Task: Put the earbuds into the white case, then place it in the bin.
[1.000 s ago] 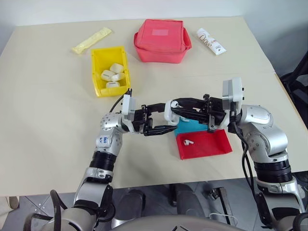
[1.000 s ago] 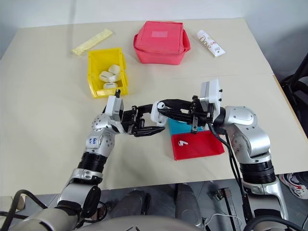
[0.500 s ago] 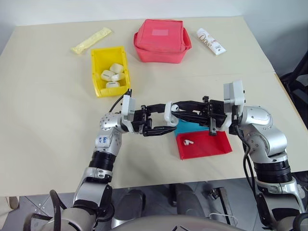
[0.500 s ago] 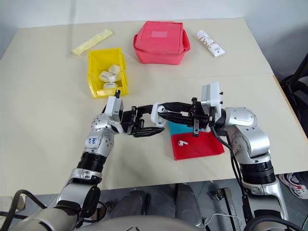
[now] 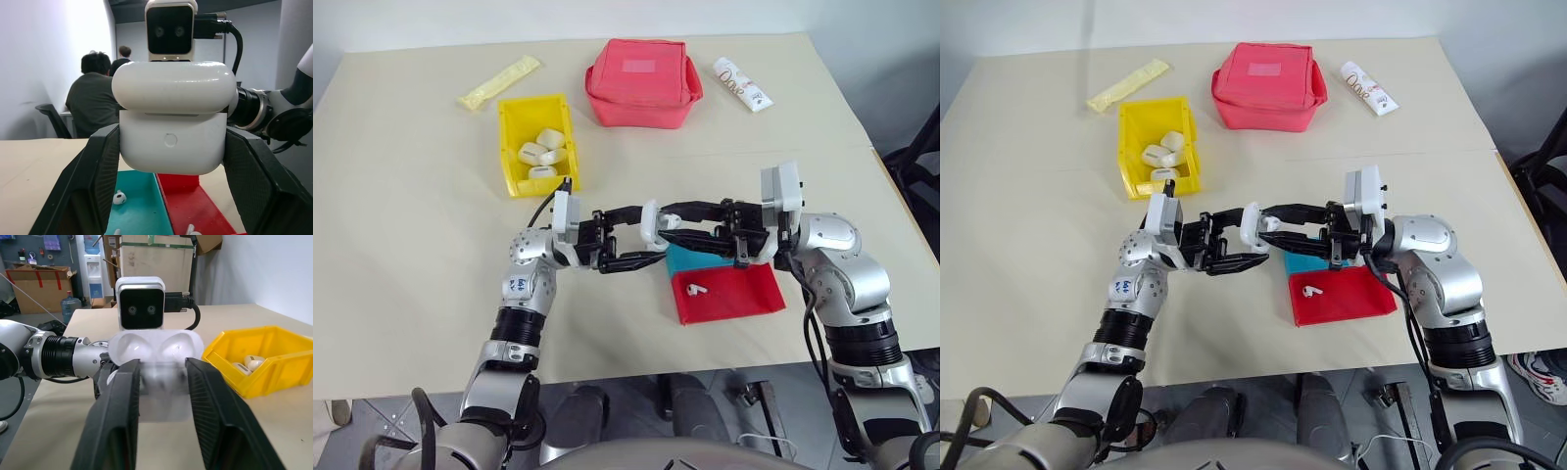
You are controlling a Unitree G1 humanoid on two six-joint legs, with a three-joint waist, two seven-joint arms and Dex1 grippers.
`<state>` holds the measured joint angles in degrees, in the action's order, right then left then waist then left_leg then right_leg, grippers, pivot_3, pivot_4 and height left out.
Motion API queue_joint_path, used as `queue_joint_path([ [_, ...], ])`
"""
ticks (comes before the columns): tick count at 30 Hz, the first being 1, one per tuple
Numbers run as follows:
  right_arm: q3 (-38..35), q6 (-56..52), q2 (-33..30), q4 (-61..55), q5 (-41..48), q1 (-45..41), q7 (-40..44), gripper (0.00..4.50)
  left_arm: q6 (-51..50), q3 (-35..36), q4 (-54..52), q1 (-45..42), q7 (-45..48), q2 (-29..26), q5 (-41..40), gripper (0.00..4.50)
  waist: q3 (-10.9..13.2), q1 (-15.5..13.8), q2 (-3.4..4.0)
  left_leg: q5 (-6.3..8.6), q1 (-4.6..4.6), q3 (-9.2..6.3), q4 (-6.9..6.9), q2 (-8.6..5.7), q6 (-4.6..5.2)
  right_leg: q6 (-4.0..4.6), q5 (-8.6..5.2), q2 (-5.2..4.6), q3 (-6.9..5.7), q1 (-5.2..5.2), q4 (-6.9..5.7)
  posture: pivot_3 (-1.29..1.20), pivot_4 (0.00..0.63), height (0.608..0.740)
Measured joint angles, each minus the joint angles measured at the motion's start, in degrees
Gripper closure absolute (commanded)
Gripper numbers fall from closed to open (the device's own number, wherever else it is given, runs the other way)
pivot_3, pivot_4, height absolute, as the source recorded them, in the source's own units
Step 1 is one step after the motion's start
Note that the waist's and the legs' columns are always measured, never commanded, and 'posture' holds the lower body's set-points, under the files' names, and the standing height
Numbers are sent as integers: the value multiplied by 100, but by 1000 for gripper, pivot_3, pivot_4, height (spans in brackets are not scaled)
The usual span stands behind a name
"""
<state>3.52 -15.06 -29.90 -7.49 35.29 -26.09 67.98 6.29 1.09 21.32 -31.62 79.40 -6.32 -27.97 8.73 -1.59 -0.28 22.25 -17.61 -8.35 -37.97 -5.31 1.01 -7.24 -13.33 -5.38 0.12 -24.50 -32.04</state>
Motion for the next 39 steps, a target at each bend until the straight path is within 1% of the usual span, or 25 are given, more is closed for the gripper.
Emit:
queue_joint_path([
  [12, -12, -40, -7, 3, -17, -62, -31, 3025, 52, 34, 1, 0, -52, 26, 4, 1718, 0, 1, 0, 0, 0, 0, 0, 0, 0, 0, 0, 0, 0, 0, 0, 0, 150, 740],
  [17, -173, -208, -204, -231, -97, 96, -350, 3025, 268, 151, 119, -62, -290, -66, 31, 1718, -1, -11, -1, 0, 0, 0, -1, 0, 0, 0, 0, 0, 0, 0, 1, 0, 150, 740],
  [20, -286, -431, -368, -526, -160, 469, -674, 3025, 471, 268, 187, -164, -400, -223, 24, 1718, -2, -23, 0, 0, -2, -1, 0, 0, 0, 0, 0, -1, 0, -1, 0, 0, 150, 740],
  [24, -1040, -818, -887, -1251, -98, 1308, -1168, 3025, 750, 610, 423, 2, -492, -793, 49, 1718, -2, -29, 1, 0, -4, 1, 1, 0, 0, 0, 0, 1, 2, -4, 0, 0, 150, 740],
  [27, -1588, -1196, -1123, -1868, 138, 1910, -1477, 3025, 927, 735, 502, 89, -549, -903, 68, 1718, -3, -54, -1, 1, -3, 1, -3, 1, 0, 0, 0, 0, 2, -1, 5, 0, 150, 740],
  [30, -2056, -1510, -1303, -2306, 390, 2451, -1643, 2445, 1005, 734, 513, 107, -576, -940, 82, 1718, -3, -148, -2, 1, -2, 3, -7, -1, 1, 0, 0, -2, 3, 1, 10, 0, 150, 740],
  [34, -2902, -1886, -1528, -2730, 633, 3384, -1774, 1082, 1051, 740, 456, 342, -592, -1010, 79, 1718, -4, -196, -4, 2, 0, 7, -7, -1, 4, -1, 0, -3, 8, 4, 13, 0, 150, 740],
  [37, -3338, -2024, -1611, -2937, 696, 3900, -1782, 21, 1058, 719, 370, 476, -589, -1022, 79, 1718, -5, -216, -6, 2, 3, 10, -7, 1, 3, -1, 0, -2, 10, 5, 10, 0, 150, 740],
  [39, -3635, -2063, -1619, -3071, 750, 4233, -1772, 21, 1058, 685, 297, 541, -595, -1025, 79, 1718, -5, -240, -5, 2, 5, 11, -6, 2, 3, -1, 0, -2, 11, 4, 11, 0, 150, 740],
])
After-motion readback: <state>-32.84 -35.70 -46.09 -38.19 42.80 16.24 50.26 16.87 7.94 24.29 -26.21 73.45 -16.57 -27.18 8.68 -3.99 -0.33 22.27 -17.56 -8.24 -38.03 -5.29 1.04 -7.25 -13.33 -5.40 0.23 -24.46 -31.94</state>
